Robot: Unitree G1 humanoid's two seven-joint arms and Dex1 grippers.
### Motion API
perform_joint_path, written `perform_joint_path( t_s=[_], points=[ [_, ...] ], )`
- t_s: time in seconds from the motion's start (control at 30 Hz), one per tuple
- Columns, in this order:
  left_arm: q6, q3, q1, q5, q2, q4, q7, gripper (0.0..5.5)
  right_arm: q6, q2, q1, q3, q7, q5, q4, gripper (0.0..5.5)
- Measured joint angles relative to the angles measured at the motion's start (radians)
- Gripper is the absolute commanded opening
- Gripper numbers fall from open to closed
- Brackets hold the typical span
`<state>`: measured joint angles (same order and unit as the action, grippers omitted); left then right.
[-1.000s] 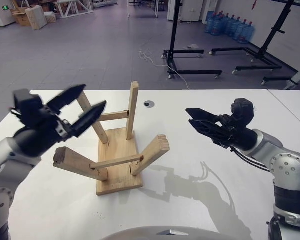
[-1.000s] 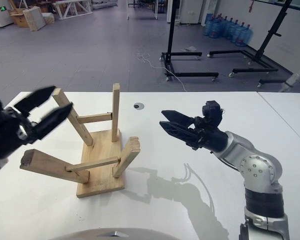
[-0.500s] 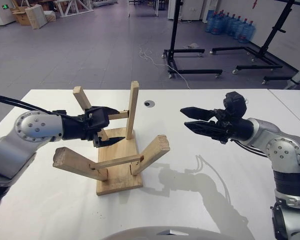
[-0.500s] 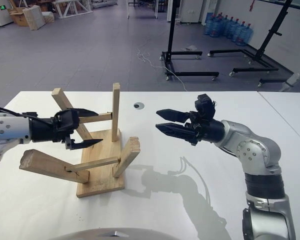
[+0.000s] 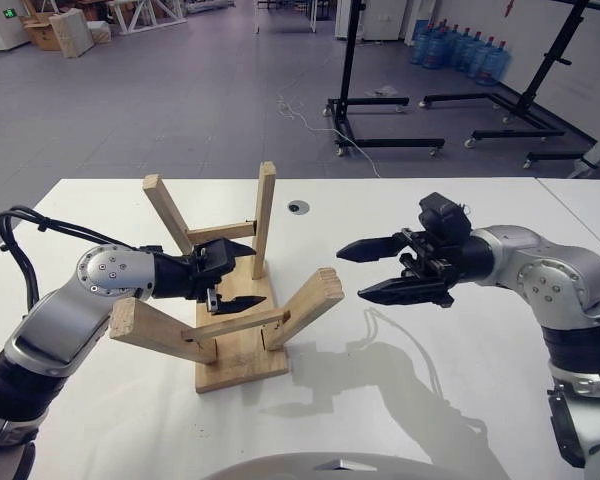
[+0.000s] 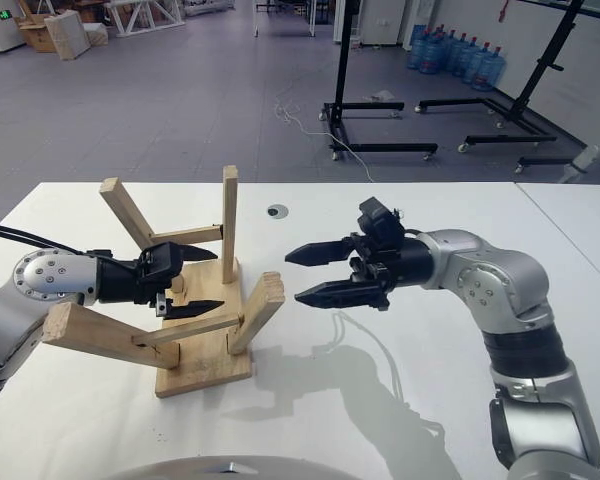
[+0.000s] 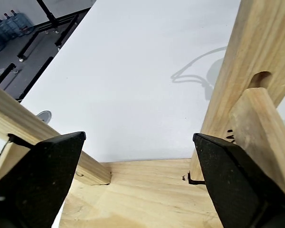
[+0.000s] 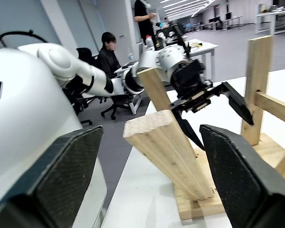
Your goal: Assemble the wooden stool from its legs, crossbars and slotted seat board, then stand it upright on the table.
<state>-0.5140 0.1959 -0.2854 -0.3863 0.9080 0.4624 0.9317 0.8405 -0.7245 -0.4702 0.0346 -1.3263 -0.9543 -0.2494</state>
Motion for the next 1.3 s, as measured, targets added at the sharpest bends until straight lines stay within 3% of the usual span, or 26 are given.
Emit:
perform_joint_path(
  t_s=[0.37,1.3],
  points=[
    [-0.029,0.036,-0.024,0.006,-0.055,-0.005,0.040,4.15,-0.255,0.155,-0.002,0.145,-0.044,0.209,0.078,3.74],
    [-0.094,0.064,-0.030,0.008,-0.077,0.041,0.069,4.15,-0.276,0.242,-0.037,0.206,-0.057,0.249,0.064,3.74]
  ],
)
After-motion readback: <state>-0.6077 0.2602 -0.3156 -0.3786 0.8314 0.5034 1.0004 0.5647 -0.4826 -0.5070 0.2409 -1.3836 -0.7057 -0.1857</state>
